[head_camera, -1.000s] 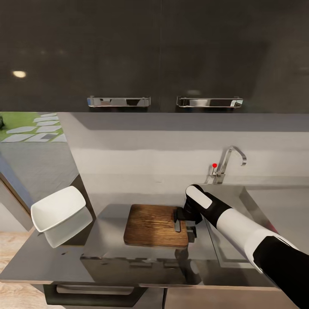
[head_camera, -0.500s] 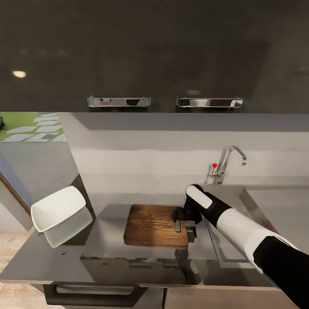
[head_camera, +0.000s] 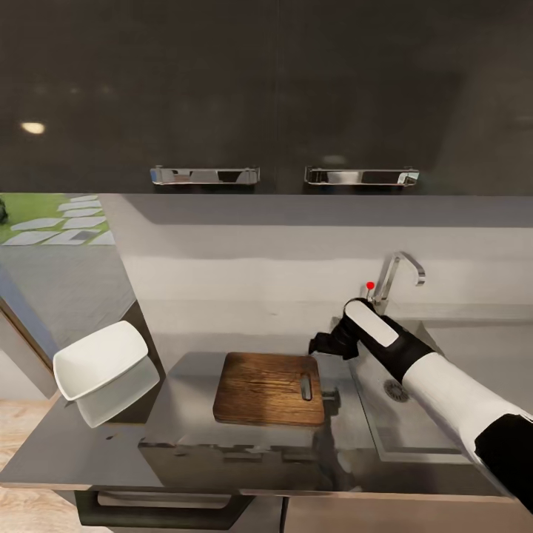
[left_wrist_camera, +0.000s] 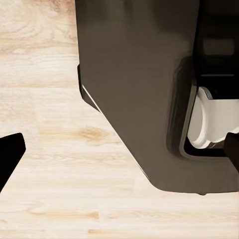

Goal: In the kitchen, take the Vidalia onion out of the sink, dice it on the chopping board with the paring knife, put the diced onion into the bowl on the countertop, then place both the paring knife and the chopping board into the sink.

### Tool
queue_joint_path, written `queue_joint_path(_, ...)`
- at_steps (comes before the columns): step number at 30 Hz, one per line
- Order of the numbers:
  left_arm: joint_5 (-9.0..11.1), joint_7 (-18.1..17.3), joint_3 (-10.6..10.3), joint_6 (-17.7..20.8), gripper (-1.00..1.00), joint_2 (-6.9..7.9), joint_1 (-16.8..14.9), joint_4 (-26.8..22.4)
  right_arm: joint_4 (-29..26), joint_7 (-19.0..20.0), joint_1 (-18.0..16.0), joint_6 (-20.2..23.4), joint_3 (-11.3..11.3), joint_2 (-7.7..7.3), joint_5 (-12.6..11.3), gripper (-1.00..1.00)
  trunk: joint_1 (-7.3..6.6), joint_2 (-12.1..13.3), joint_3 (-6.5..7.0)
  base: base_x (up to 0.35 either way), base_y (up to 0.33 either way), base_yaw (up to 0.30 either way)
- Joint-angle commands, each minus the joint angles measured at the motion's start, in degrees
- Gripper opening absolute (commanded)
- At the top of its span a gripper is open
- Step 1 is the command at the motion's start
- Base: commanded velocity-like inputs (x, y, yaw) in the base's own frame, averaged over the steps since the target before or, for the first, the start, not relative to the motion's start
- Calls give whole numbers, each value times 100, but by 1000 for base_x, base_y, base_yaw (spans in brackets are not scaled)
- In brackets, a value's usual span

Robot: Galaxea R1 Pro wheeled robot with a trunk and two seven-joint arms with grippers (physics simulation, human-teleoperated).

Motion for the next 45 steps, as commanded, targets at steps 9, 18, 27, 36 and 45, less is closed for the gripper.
queue_joint_path(9, 3, -2, -1, -21, 100, -9, -1, -2, -1070, -51, -8, -14, -38, -113, 19, 100, 4, -11, -12, -15, 0, 0)
queue_joint_path(18, 3, -4, -1, -22, 100, -5, 1, -2, -2178, 270, -8, -751, -17, -634, 909, 100, 4, -11, -12, -294, 0, 0)
queue_joint_path(27, 3, -6, 0, -22, 100, -3, -3, -2, -2202, 2769, -8, -3557, 1668, -2015, 1732, 100, 4, -11, -12, -290, 0, 0)
queue_joint_path(36, 3, -4, 3, -22, 100, -1, -1, -2, -2192, 3435, -8, -8518, 4938, -3141, 1841, 100, 4, -11, -12, -227, 0, 0)
queue_joint_path(45, 3, -6, 2, -22, 100, 10, -1, -2, -2191, 3457, -8, -8810, 5844, -3757, 1830, 100, 4, -11, -12, -191, 0, 0)
